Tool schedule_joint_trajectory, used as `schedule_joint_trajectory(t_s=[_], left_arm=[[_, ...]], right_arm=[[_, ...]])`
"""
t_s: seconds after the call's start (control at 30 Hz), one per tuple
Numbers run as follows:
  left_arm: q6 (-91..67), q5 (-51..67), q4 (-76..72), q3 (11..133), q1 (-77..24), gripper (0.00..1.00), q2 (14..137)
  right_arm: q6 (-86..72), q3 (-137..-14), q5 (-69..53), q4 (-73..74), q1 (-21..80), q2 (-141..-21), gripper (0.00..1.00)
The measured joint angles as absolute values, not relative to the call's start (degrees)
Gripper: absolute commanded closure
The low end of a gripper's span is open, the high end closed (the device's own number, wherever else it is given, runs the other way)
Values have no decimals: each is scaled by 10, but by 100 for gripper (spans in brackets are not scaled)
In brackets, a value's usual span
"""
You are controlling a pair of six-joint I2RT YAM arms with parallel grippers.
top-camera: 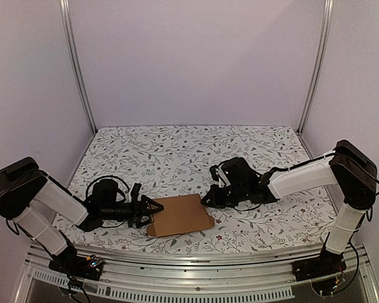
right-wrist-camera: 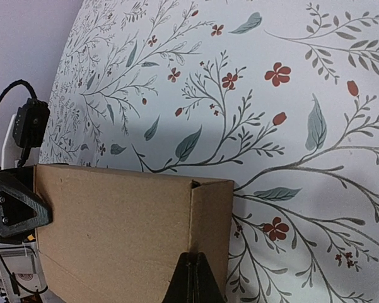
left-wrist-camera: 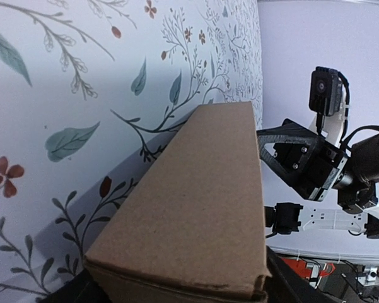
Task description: Fold the paper box
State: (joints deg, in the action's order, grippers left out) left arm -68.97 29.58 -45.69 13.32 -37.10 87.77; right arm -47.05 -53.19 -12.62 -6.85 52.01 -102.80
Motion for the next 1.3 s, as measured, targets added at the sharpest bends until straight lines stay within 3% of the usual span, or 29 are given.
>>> schedule_joint_trajectory(t_s=[0.47, 0.73, 0.9, 1.07, 1.3], left_arm=[[-720, 305, -497, 127, -366, 79, 886], [-732, 322, -509, 126, -359, 88, 886], [-743, 334, -512, 126, -348, 88, 881], [-764, 354, -511, 127, -343, 89, 862], [-804, 412, -510, 128, -317, 89, 817]], right_arm=[[-473, -532, -126, -69, 520, -1028, 98], [-444, -517, -121, -50, 520, -1004, 57], [-380, -509, -109, -1, 520, -936, 26], [-281, -515, -94, 53, 524, -849, 2], [-81, -525, -74, 103, 553, -750, 1]])
